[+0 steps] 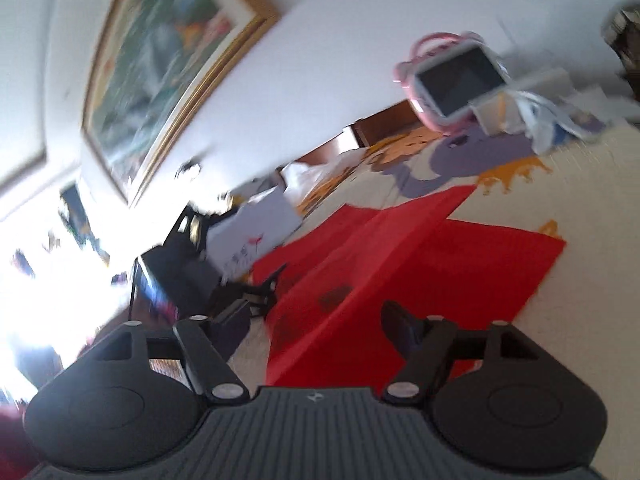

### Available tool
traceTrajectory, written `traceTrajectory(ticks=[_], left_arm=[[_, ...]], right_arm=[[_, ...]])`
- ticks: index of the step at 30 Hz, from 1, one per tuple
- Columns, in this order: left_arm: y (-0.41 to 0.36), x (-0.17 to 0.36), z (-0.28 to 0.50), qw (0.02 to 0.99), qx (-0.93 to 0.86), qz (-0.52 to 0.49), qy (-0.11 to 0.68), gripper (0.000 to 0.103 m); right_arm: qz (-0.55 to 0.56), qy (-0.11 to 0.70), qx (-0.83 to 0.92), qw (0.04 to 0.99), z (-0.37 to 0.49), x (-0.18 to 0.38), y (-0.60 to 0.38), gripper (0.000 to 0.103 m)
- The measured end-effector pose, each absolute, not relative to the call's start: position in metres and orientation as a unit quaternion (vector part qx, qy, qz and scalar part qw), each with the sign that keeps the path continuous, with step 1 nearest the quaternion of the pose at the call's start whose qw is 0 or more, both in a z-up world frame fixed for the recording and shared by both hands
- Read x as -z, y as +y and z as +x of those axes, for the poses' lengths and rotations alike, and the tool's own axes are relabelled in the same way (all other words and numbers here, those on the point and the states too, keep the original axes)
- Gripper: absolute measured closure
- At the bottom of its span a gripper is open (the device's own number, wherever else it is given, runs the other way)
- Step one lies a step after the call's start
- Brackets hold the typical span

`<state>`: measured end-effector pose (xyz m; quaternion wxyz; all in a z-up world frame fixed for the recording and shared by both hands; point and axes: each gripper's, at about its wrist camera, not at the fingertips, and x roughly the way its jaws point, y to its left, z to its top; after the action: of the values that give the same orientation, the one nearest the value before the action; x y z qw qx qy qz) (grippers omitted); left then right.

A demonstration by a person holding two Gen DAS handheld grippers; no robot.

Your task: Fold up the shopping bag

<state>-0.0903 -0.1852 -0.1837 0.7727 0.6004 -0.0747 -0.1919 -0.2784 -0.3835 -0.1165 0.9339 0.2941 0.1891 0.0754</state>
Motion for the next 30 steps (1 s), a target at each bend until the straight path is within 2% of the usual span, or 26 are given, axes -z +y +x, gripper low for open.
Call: traceTrajectory(ticks=[3,6,7,8,13,17,21,24,27,30], left_arm=[[-0.183,0.186,-0.094,0.771,0.188,0.602,-0.094,0.007],[-0.181,0.186,-0.094,0.772,0.191,0.598,-0.099,0.006],[-0.180,0.185,-0.094,0.773,0.192,0.596,-0.099,0.006],[-0.179,0.184,-0.094,0.775,0.194,0.594,-0.098,0.006],[-0.169,0.171,-0.097,0.796,0.195,0.566,-0.092,0.004],[-0.165,0.164,-0.104,0.809,0.196,0.546,-0.091,0.004],[-0.170,0.172,-0.119,0.792,0.206,0.565,-0.104,0.004],[-0.176,0.177,-0.134,0.772,0.231,0.579,-0.125,0.004],[-0.184,0.175,-0.152,0.759,0.271,0.573,-0.150,0.004],[-0.192,0.173,-0.167,0.751,0.305,0.558,-0.176,0.004]], right_arm=[[0.275,0.192,-0.063,0.940,-0.269,0.115,-0.380,0.048],[0.267,0.193,-0.070,0.942,-0.257,0.115,-0.379,0.074],[0.259,0.192,-0.070,0.944,-0.253,0.115,-0.379,0.091],[0.251,0.191,-0.068,0.946,-0.251,0.116,-0.380,0.097],[0.221,0.137,-0.078,0.963,-0.257,0.106,-0.379,0.101],[0.220,0.150,-0.021,0.964,-0.249,0.106,-0.390,0.101],[0.283,0.173,0.034,0.943,-0.239,0.126,-0.415,0.101],[0.376,0.165,0.024,0.912,-0.235,0.143,-0.437,0.101],[0.375,0.114,0.002,0.920,-0.235,0.132,-0.439,0.101],[0.399,0.112,0.015,0.910,-0.219,0.128,-0.452,0.101]])
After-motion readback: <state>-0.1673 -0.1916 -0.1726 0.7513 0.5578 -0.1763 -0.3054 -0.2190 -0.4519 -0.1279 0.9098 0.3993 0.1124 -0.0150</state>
